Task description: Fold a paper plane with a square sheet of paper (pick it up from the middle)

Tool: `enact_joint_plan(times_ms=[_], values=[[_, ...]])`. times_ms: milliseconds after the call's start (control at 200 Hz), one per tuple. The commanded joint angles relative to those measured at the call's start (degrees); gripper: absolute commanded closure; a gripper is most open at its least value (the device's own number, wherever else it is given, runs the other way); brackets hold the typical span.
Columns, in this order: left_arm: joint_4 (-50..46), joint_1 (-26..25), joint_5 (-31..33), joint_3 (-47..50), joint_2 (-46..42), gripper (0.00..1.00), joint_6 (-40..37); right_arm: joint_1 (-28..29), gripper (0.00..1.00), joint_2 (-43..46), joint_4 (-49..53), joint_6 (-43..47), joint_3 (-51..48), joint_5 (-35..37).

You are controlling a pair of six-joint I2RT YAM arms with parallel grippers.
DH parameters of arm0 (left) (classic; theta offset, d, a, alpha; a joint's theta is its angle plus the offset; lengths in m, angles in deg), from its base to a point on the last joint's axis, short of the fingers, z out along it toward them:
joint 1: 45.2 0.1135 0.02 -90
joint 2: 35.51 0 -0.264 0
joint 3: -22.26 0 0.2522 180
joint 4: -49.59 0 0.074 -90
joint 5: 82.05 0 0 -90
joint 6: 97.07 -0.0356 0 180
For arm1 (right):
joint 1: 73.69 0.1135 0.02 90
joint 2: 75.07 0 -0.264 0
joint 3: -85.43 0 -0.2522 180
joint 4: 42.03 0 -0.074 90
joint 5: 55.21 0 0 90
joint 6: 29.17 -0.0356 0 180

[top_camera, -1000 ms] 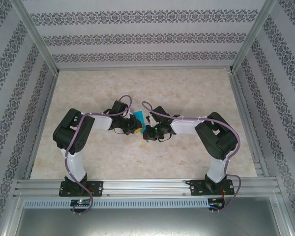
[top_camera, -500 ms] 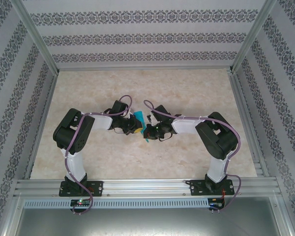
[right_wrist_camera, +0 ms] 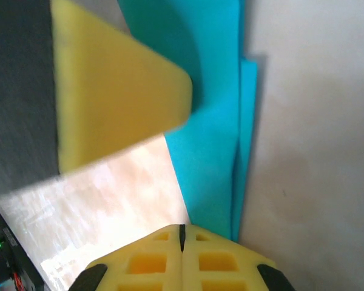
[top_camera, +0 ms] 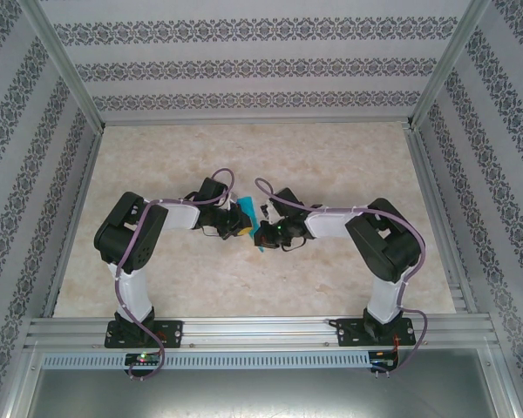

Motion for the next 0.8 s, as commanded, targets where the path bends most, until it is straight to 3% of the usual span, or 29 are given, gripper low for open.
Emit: enact_joint_plan(times_ms=[0, 180, 390, 794], values=[[-9.9, 0.0, 7.8, 1.6, 2.6, 0.92, -0.8, 0.3, 1.0, 2.5, 3.6, -1.1, -5.1, -1.8], [-9.2, 0.0, 7.3, 1.4, 2.8, 0.92, -0.8, 0.5, 1.0, 6.0, 4.0, -0.5, -9.0, -2.7], [-6.4, 0.0, 4.7, 1.2, 2.1, 0.91, -0.8, 0.1, 1.0, 10.2, 4.3, 0.4, -4.5, -0.6], [-3.7, -0.1, 1.0, 0.6, 0.9, 0.9, -1.2, -0.2, 1.0, -1.6, 2.0, 0.4, 3.9, 1.8]])
